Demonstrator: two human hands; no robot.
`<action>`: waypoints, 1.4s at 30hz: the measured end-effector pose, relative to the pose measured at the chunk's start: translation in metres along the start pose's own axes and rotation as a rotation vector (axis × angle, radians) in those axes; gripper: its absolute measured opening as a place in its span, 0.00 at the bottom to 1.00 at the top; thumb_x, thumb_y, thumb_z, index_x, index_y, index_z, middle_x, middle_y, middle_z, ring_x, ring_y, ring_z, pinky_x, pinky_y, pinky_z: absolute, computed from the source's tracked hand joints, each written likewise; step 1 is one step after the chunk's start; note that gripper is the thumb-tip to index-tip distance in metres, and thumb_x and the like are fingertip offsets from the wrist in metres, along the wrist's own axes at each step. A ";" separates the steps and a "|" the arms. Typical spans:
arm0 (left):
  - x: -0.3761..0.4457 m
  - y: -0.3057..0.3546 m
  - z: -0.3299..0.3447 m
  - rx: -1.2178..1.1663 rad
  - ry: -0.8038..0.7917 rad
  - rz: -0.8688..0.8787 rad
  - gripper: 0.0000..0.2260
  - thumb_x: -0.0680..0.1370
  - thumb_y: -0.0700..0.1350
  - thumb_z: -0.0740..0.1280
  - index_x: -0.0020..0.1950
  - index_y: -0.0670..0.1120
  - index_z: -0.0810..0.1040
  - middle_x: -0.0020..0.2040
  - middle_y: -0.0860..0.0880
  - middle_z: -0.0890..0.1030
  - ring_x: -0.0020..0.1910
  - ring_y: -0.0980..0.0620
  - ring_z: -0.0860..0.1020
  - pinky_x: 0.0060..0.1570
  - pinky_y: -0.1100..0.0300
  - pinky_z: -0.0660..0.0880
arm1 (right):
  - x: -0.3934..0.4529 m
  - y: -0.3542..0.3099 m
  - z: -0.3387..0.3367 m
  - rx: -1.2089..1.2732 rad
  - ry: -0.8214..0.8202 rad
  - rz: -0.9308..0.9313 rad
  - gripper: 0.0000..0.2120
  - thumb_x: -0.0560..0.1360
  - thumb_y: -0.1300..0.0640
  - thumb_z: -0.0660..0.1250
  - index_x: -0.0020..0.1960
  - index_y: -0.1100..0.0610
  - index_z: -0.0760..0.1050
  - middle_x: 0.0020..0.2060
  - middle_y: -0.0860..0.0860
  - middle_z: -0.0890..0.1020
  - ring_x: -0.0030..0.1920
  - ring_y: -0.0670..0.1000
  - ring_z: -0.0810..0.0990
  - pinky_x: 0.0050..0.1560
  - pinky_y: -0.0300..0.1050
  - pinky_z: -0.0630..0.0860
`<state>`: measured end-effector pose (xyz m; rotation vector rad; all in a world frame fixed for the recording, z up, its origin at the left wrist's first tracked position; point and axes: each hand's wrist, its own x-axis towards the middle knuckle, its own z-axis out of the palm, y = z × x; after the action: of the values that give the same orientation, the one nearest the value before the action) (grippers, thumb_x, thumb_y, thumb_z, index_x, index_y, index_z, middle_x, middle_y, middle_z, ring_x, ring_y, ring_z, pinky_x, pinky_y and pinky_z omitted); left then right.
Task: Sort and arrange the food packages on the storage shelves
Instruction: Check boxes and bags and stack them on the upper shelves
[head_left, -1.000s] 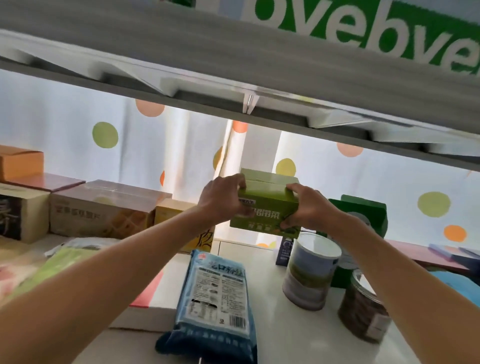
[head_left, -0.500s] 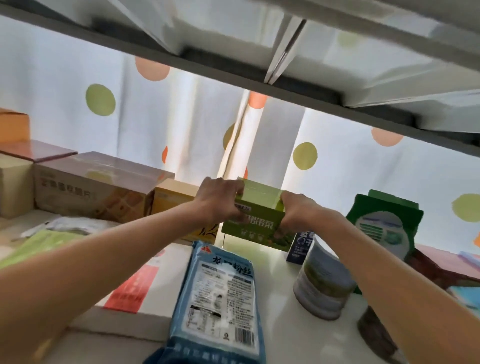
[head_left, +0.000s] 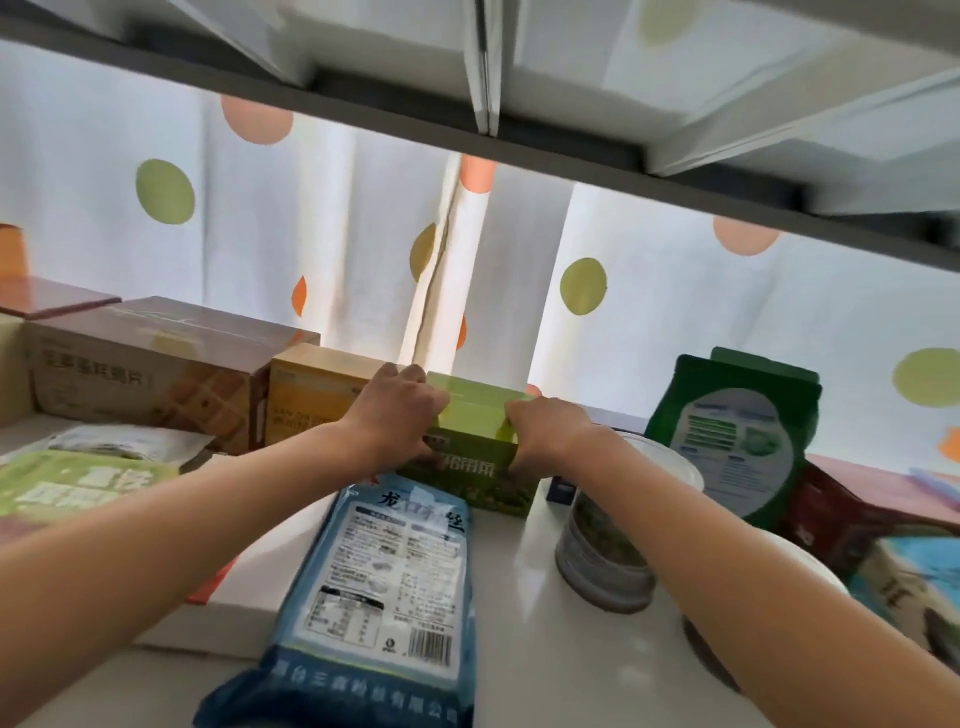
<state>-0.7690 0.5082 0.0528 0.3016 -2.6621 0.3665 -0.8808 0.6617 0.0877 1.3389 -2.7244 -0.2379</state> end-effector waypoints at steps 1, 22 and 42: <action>0.000 0.001 -0.002 0.011 -0.016 0.004 0.20 0.73 0.63 0.71 0.52 0.49 0.74 0.58 0.50 0.78 0.60 0.50 0.72 0.62 0.54 0.67 | -0.001 0.002 -0.005 -0.012 -0.002 -0.002 0.25 0.71 0.48 0.76 0.63 0.53 0.71 0.53 0.52 0.76 0.50 0.51 0.75 0.45 0.44 0.72; 0.020 0.032 -0.027 -0.088 -0.162 0.035 0.11 0.84 0.51 0.55 0.45 0.50 0.70 0.39 0.52 0.75 0.38 0.55 0.74 0.46 0.56 0.76 | -0.026 0.064 -0.011 0.433 0.111 0.096 0.21 0.78 0.67 0.56 0.68 0.58 0.75 0.67 0.55 0.76 0.65 0.56 0.75 0.62 0.46 0.71; 0.027 0.040 -0.018 0.013 -0.085 0.025 0.14 0.82 0.61 0.56 0.46 0.51 0.69 0.41 0.52 0.75 0.43 0.52 0.76 0.50 0.56 0.77 | 0.021 0.075 -0.027 0.081 -0.170 0.162 0.25 0.71 0.60 0.76 0.65 0.56 0.73 0.59 0.54 0.79 0.54 0.55 0.81 0.57 0.50 0.81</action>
<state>-0.7968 0.5468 0.0723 0.2946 -2.7498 0.3867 -0.9477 0.6874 0.1284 1.1574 -2.9953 -0.2405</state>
